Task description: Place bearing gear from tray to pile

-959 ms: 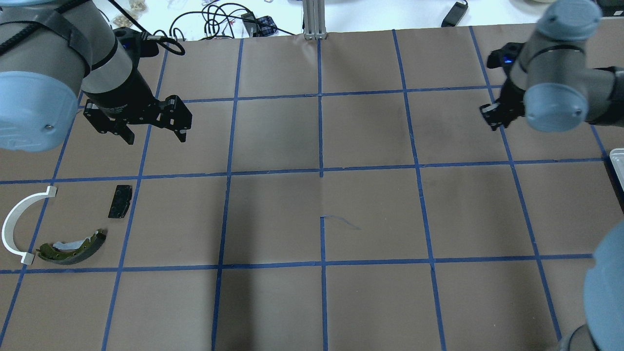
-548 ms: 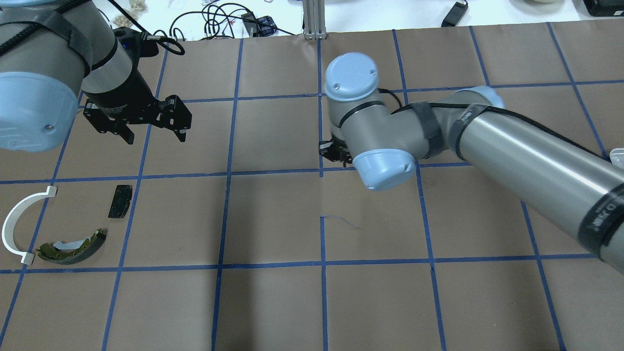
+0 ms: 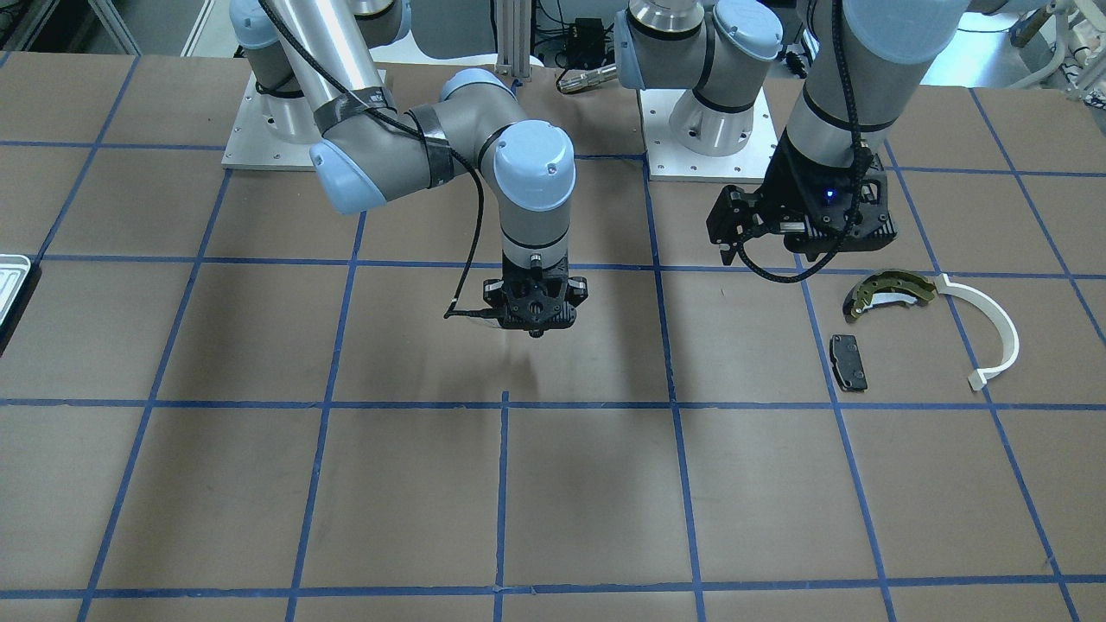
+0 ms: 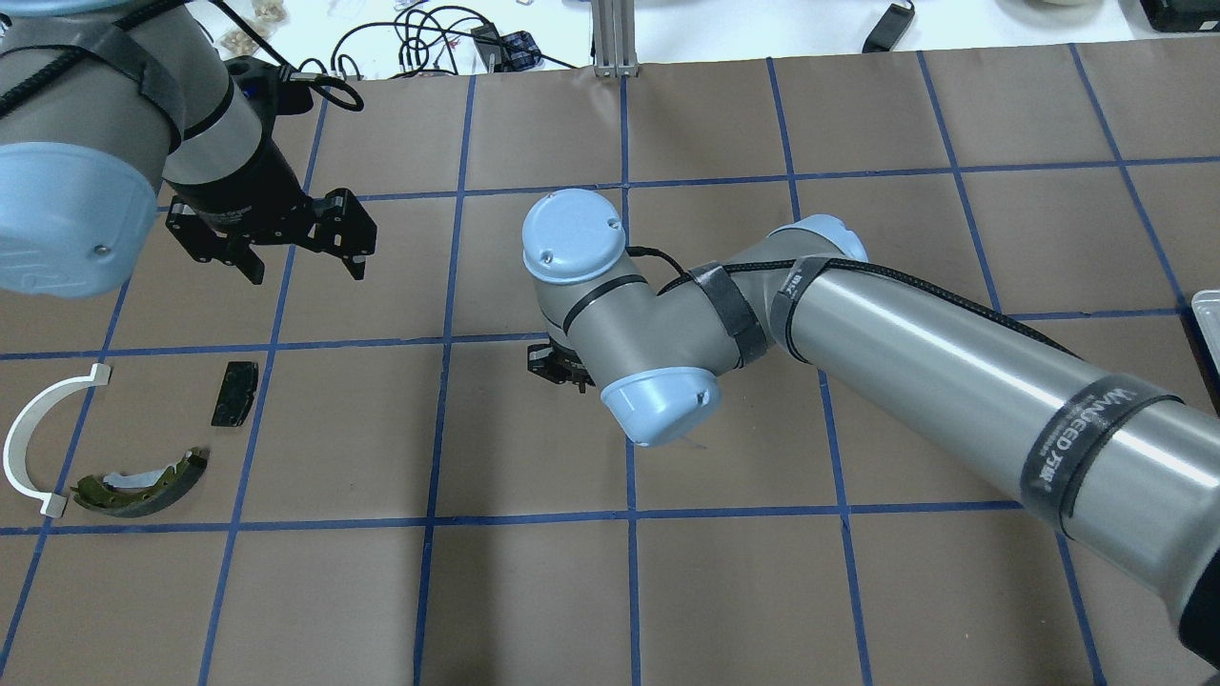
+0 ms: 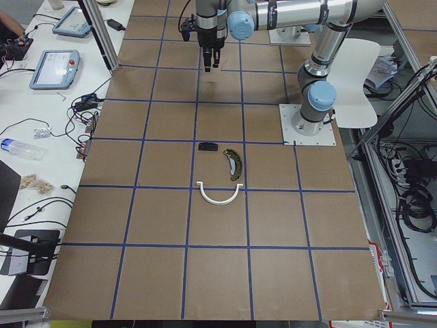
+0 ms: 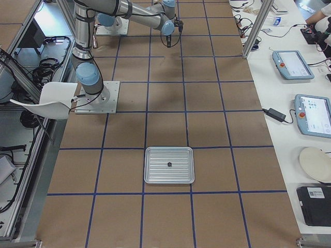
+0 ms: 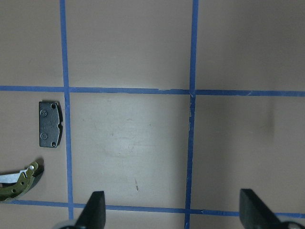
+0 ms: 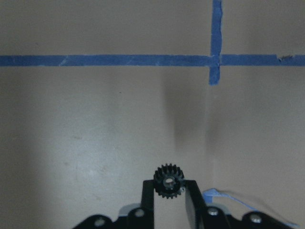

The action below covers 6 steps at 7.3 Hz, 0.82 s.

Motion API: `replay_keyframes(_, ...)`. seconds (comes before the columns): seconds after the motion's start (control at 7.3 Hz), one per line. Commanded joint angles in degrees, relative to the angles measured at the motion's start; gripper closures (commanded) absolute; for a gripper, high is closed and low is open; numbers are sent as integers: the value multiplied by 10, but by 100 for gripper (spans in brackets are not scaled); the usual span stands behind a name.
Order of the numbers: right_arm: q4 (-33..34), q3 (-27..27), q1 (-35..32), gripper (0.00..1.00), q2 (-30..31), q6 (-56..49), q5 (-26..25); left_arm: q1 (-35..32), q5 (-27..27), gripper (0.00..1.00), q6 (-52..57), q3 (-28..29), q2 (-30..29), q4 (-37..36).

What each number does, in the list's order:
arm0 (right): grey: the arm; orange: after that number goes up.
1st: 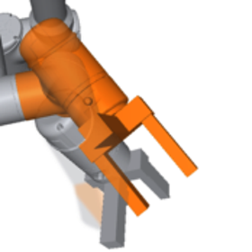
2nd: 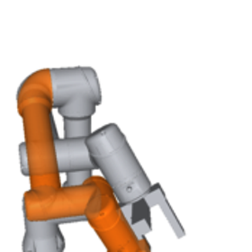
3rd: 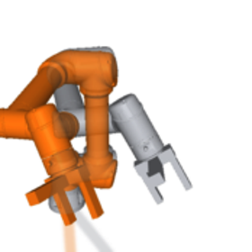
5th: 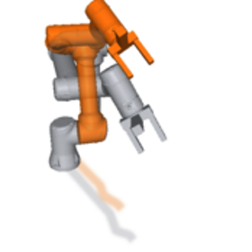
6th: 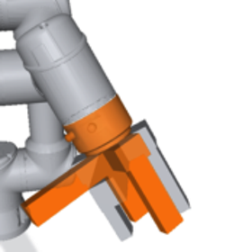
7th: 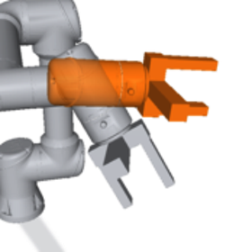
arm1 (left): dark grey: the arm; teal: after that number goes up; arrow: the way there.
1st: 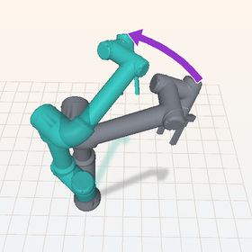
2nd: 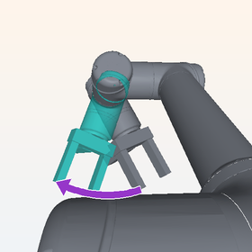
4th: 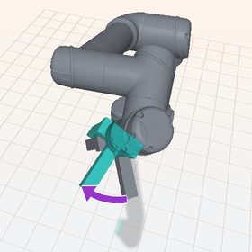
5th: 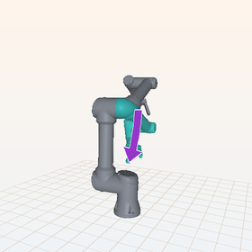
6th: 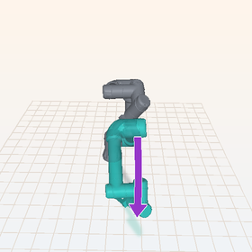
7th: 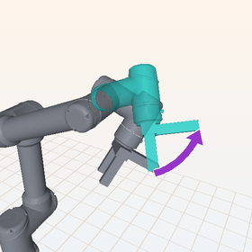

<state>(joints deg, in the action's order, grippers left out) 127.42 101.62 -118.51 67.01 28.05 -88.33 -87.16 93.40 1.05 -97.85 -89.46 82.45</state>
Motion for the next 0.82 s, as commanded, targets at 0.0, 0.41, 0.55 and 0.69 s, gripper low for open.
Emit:
replay_keyframes(0.0,32,-1,43,0,8,-17,5,1,-2,0,-1,3,-9,0)
replay_keyframes(0.41,20,0,182,0,78,-164,-2,-15,-11,0,-52,-3,-34,-6)
replay_keyframes(0.55,-10,1,249,0,97,-255,-3,-48,-10,0,-61,-7,-48,-20)
replay_keyframes(0.69,-44,1,318,0,118,-326,-3,-94,-10,0,-95,-8,-71,-52)
